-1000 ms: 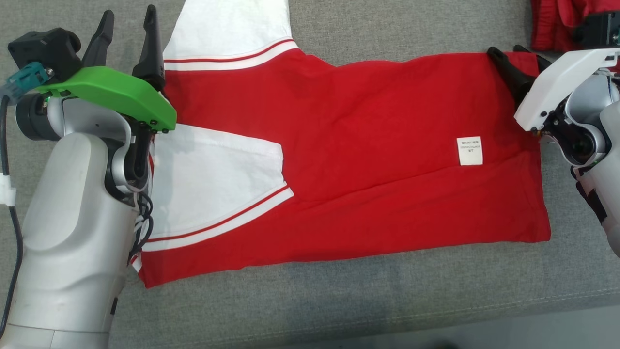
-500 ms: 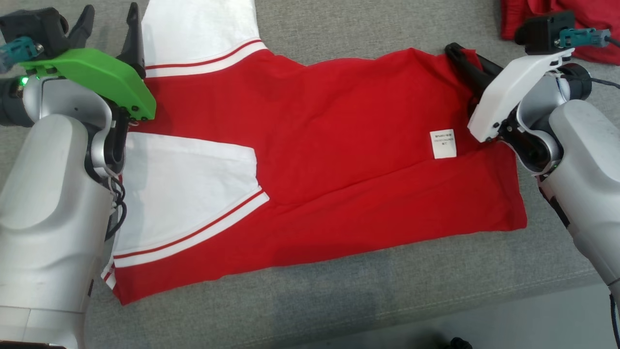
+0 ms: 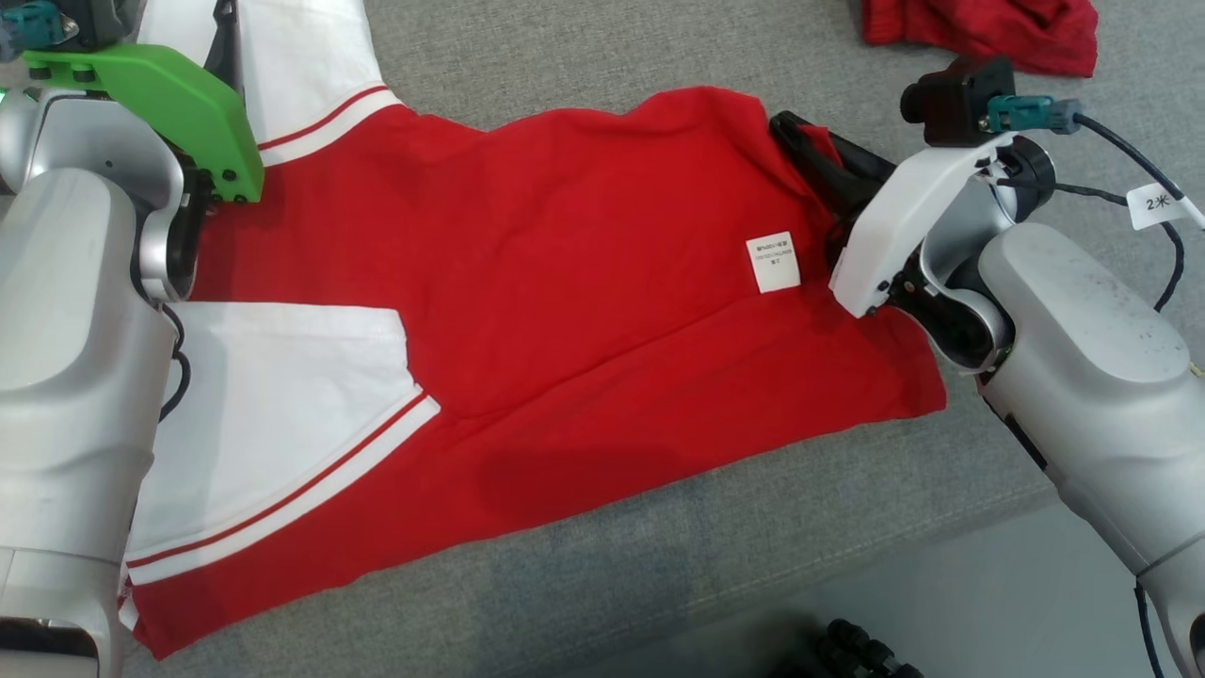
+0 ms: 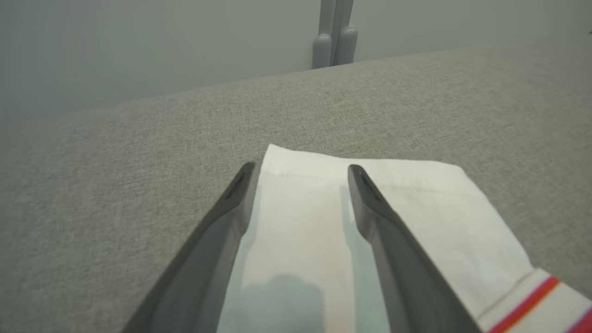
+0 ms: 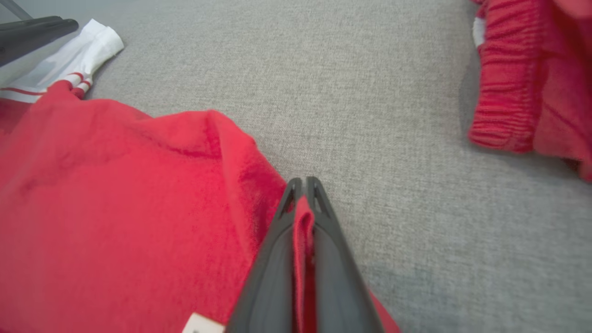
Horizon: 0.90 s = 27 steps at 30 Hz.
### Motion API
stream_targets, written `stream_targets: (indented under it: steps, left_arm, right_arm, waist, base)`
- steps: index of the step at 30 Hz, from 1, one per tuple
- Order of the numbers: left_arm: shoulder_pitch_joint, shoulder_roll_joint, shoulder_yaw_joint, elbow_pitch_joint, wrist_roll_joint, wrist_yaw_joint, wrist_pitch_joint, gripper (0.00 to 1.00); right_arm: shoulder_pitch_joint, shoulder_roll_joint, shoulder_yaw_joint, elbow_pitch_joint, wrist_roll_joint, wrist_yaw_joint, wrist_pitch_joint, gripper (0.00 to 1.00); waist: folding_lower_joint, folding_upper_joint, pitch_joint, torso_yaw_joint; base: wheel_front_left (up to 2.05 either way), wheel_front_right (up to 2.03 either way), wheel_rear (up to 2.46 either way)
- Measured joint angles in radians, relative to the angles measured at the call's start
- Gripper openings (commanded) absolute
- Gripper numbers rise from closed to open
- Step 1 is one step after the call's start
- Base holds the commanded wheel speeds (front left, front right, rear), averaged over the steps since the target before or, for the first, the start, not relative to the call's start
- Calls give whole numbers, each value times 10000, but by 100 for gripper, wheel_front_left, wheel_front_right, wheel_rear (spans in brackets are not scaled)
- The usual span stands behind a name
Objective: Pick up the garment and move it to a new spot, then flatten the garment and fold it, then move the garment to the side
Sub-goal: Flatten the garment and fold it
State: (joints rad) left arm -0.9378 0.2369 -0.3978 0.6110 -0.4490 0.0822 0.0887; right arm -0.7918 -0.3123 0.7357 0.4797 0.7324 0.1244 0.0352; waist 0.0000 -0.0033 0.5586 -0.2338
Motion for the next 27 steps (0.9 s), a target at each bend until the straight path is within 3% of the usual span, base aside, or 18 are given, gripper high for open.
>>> stream_targets:
  steps: [24, 25, 26, 27]
  left_arm:
    - [-1077, 81, -228, 1712, 213, -115, 1012, 100]
    - [-1132, 69, -226, 1779, 213, -115, 1045, 89]
    - [-1175, 63, -230, 1845, 213, -115, 1058, 47]
    - [-1205, 63, -244, 1889, 213, -119, 1116, 42]
  right_arm:
    - [-33, -38, 997, 50, 612, 0, -522, 0]
    - [-37, -52, 1028, 63, 616, 0, -523, 0]
    - [-39, -52, 1062, 69, 635, 0, -527, 0]
    - [-40, -52, 1097, 79, 688, 0, -554, 0]
  waist:
    - [0, 0, -5, -349]
    - [0, 0, -13, -360]
    - [0, 0, -19, -369]
    - [0, 0, -25, -378]
  base:
    - [0, 0, 0]
    - [0, 0, 0]
    - [0, 0, 0]
    - [0, 0, 0]
